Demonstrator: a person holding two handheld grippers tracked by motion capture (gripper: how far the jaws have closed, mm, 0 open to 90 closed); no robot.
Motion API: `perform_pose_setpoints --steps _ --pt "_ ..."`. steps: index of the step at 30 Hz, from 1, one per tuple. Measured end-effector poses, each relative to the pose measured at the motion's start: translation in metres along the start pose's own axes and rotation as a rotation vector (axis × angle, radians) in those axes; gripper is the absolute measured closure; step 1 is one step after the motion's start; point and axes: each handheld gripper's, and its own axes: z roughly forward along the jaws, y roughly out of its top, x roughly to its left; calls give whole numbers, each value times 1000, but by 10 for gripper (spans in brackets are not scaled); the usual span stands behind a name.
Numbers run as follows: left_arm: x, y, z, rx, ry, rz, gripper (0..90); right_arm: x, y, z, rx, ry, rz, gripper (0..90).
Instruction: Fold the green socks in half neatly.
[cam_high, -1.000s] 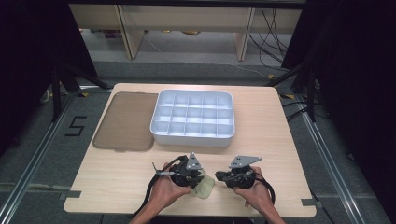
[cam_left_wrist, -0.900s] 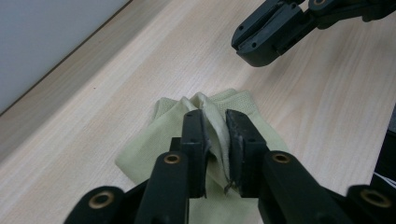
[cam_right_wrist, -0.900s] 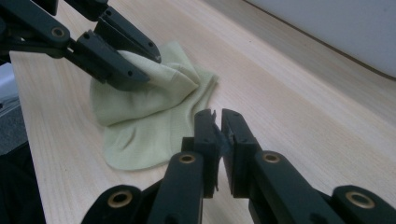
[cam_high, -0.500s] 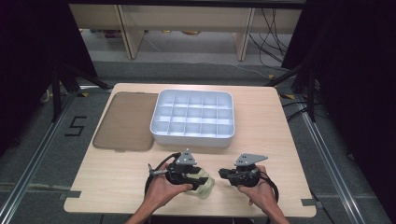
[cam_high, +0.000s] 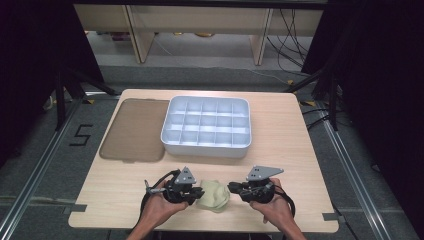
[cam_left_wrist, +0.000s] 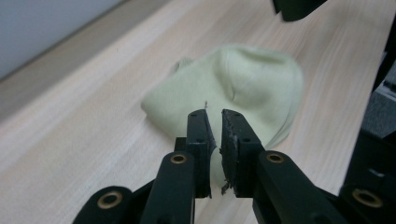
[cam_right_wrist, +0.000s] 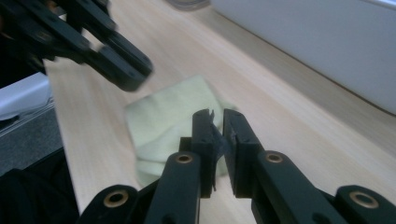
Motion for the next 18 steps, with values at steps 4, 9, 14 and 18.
perform_pose_setpoints --steps 4,9,14,18 --pt "4 -4 8 21 2 -18 808 8 2 5 13 23 -30 833" --pt "4 -4 13 31 16 -6 810 23 3 19 49 68 -69 827" --pt "2 -7 17 64 34 40 815 23 -5 33 126 47 -85 832" --pt "0 -9 19 62 39 32 818 18 -11 34 159 35 -79 834"
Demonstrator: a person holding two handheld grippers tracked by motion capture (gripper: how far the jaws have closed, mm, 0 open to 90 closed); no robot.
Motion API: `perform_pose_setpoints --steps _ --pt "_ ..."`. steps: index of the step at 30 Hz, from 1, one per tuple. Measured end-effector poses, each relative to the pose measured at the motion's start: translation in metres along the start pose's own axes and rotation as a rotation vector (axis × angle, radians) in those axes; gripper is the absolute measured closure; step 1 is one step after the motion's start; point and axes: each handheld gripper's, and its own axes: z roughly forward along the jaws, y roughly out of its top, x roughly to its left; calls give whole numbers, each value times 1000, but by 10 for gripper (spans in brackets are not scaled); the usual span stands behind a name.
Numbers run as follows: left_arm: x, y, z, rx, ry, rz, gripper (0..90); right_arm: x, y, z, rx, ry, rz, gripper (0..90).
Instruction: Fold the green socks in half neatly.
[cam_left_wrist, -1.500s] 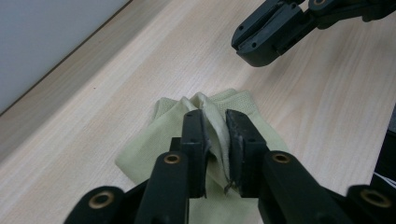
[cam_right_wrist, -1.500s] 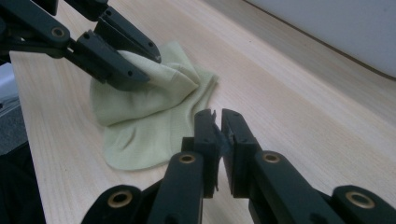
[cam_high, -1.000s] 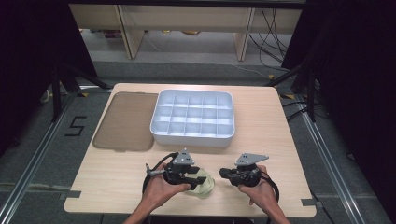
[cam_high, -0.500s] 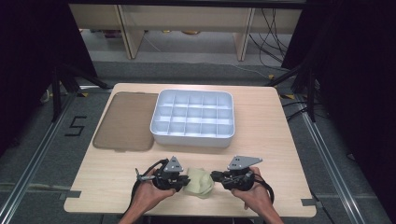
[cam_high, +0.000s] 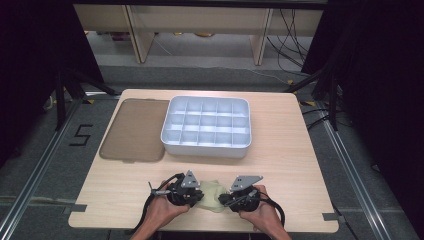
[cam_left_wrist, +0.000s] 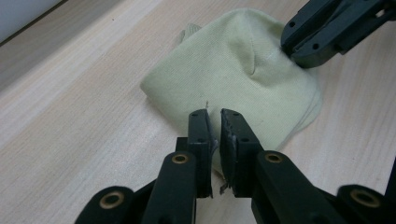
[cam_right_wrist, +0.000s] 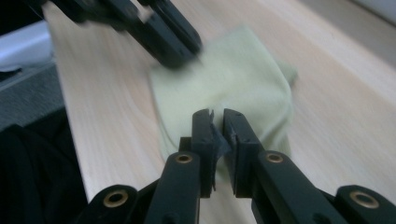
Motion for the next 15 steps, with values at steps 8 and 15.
perform_pose_setpoints --steps 8,15 --pt "-11 -1 -3 7 -1 -2 819 -6 -3 -4 -6 -13 8 832" --pt "3 17 -4 -44 29 -11 814 -11 16 -13 -86 -41 15 831"
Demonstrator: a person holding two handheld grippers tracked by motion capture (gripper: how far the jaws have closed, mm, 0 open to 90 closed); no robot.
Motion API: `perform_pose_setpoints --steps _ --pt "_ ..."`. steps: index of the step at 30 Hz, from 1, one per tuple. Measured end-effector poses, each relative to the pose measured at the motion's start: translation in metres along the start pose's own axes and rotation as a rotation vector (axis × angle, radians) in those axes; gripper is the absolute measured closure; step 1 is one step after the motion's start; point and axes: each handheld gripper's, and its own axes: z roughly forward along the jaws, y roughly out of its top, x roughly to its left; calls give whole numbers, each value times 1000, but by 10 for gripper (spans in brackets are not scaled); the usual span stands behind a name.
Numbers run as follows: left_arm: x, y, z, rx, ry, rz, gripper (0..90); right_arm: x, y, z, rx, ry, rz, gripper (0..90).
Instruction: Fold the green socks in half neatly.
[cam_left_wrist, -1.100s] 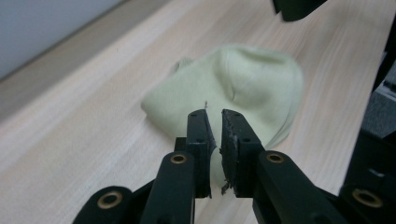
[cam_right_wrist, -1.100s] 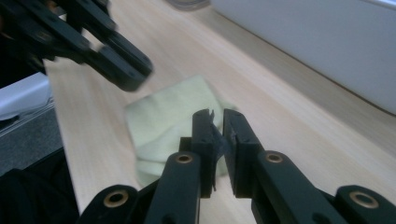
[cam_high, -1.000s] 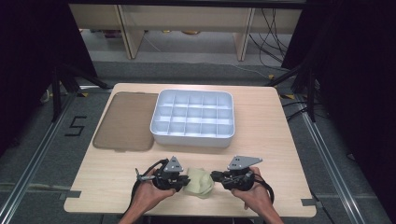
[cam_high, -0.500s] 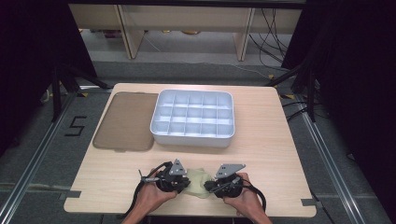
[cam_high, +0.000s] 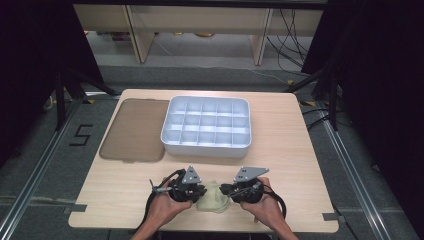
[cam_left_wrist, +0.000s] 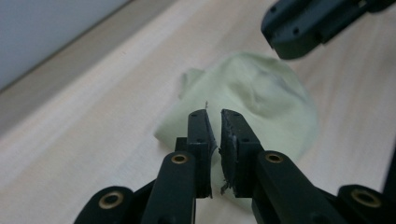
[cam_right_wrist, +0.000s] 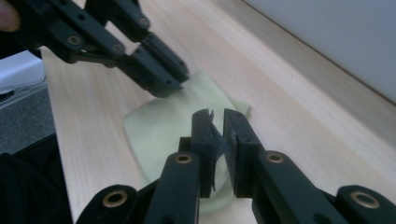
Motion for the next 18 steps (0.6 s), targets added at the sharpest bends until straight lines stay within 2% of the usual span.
perform_pose_setpoints --steps 2,5,6,10,16,17,18 --pt "5 1 6 17 23 1 814 -1 3 6 16 -4 -8 831" --pt "12 -5 15 36 15 -37 818 -5 3 16 38 -14 -20 832" --pt "13 -6 15 29 12 -22 822 -7 1 18 62 -30 -6 835" --pt "12 -6 15 26 16 -32 824 -11 -6 23 89 -40 -2 841" --pt "11 -6 14 26 25 -24 824 -10 -7 23 87 -38 0 843" --pt "9 -6 12 23 49 -24 821 -10 -7 24 71 -42 4 843" --pt "9 -6 12 23 49 -24 814 -10 -7 24 71 -42 4 843"
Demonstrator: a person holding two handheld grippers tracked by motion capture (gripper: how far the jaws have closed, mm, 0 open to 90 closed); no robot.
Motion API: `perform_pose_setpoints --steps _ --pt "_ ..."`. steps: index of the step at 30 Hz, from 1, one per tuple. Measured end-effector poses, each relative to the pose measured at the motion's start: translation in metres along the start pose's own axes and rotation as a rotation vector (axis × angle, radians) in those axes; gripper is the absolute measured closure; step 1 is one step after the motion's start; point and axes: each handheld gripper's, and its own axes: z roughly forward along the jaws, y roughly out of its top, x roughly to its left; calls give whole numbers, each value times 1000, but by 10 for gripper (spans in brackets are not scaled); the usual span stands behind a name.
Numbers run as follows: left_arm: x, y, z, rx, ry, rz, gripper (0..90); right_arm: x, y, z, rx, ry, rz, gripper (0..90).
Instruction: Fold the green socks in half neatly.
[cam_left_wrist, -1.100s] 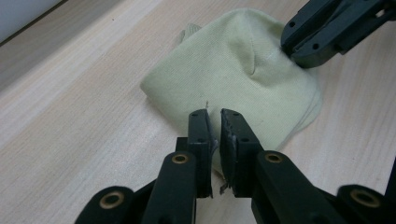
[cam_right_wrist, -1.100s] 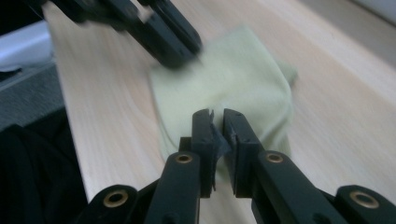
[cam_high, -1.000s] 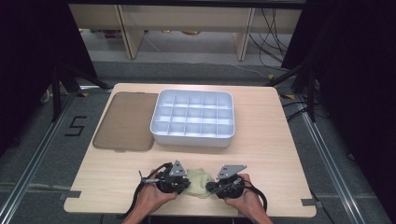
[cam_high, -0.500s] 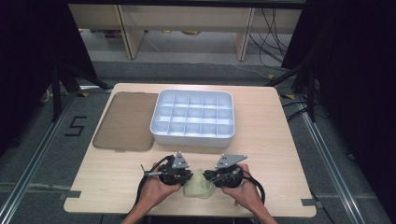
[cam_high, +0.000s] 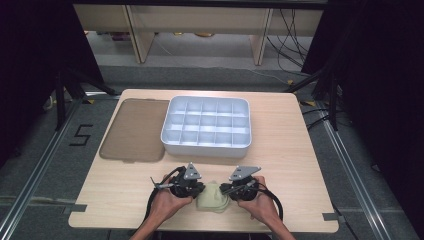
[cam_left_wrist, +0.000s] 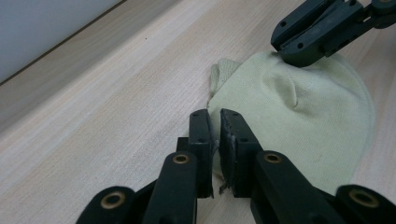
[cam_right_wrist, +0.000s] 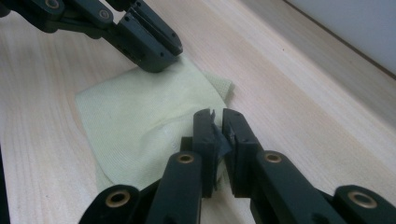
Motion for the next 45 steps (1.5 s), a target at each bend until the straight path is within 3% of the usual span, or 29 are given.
perform_pose_setpoints --steps 1,4,7,10,15,16,22,27,30,34,36,37,41,45 --pt "-3 1 -2 -1 11 19 814 1 3 -5 -3 0 -12 843" --pt "-15 1 -11 -15 -13 43 809 5 5 -11 -32 11 -16 843" --pt "-24 -8 -19 -25 -47 33 809 11 4 -12 -42 29 -21 843" --pt "-26 -19 -17 3 -57 16 808 15 3 -10 -21 50 -25 843" --pt "-26 -20 -16 -6 -46 5 784 15 -3 -1 17 9 -37 844" --pt "-27 -20 -17 -15 -43 5 764 15 -4 -1 11 24 -27 844" --pt "-26 -30 -28 -29 -6 -106 595 14 -3 -8 2 28 -27 833" --pt "-22 -33 -30 -34 -15 -192 543 13 -3 -15 -29 28 -30 828" --pt "-23 -31 -25 -24 -54 -226 509 11 -4 -19 -34 31 -7 823" --pt "-21 -26 -19 -19 -55 -249 479 6 -5 -25 -61 20 0 818" --pt "-20 -21 -15 10 -49 -217 498 3 -6 -26 -64 14 0 813" --pt "-22 -21 -12 29 -44 -220 508 3 -6 -27 -60 20 10 811" --pt "-24 -18 -10 50 -25 -165 518 1 -7 -28 -58 17 18 811" --pt "-21 -18 -12 64 -22 -148 524 1 -7 -29 -61 20 16 809"
